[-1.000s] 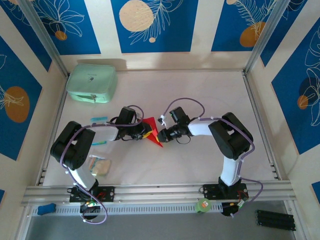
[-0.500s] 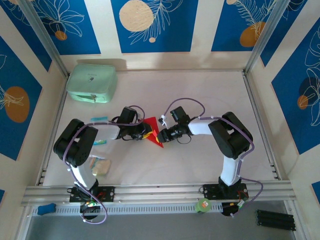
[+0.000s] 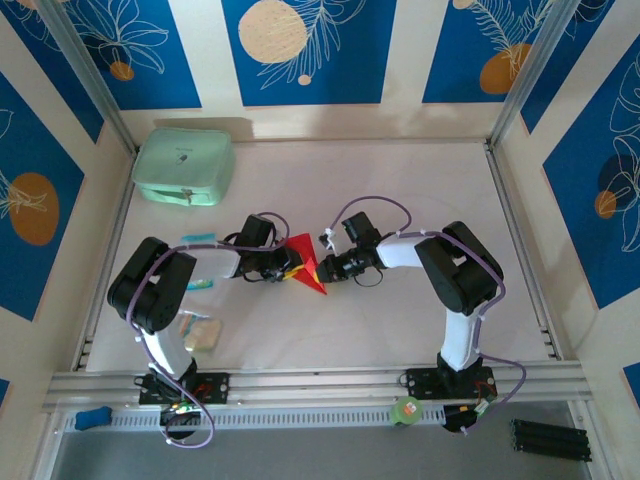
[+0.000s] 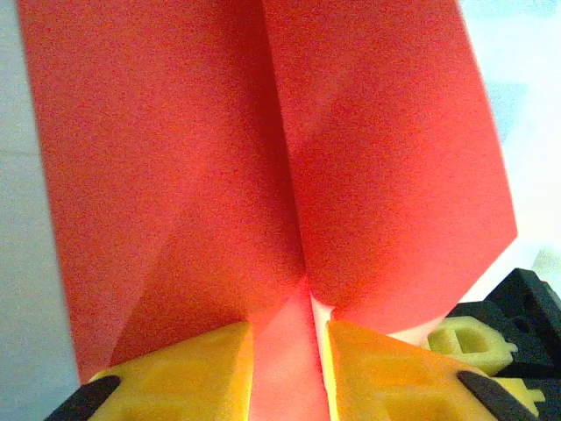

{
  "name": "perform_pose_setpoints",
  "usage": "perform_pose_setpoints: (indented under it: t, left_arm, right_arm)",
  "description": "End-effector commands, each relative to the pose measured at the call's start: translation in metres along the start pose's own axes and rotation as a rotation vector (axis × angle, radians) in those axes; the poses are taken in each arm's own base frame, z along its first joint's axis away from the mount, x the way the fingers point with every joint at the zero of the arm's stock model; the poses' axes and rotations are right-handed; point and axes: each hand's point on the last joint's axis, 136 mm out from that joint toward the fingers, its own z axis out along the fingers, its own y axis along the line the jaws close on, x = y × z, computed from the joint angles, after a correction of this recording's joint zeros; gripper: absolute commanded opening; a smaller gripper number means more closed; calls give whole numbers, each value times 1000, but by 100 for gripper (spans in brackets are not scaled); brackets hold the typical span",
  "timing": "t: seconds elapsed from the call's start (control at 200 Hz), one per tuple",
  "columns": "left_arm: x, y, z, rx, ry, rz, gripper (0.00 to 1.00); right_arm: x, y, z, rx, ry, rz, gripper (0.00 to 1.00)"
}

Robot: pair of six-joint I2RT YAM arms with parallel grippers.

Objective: Fold a paper plane with a square sheet of paper (pick it up from the middle)
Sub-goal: Fourth fold the wing at the center of the table.

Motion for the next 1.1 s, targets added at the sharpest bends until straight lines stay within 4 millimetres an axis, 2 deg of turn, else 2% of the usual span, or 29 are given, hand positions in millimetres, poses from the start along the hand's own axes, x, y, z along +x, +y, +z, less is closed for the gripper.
perform_pose_setpoints:
  t: [0.0, 0.135, 0.315, 0.46, 0.695, 1.095]
  left_arm:
    - [2, 6, 0, -38, -4, 2, 29]
    - [-3, -10, -7, 12, -31, 30, 29]
    - [-8, -47, -20, 173, -66, 108, 25]
    - [-8, -56, -23, 267, -77, 125, 20]
    - [-5, -51, -10, 324, -43, 96, 14]
    - [-4, -39, 7, 290, -9, 63, 12]
  right_arm:
    - [17, -9, 11, -11, 47, 70, 8]
    - [18, -14, 9, -9, 30, 106, 7]
    - [18, -15, 9, -27, 17, 129, 7]
    - [19, -15, 9, -33, 19, 142, 7]
    - [17, -16, 7, -39, 14, 148, 8]
    - [18, -19, 8, -36, 22, 160, 10]
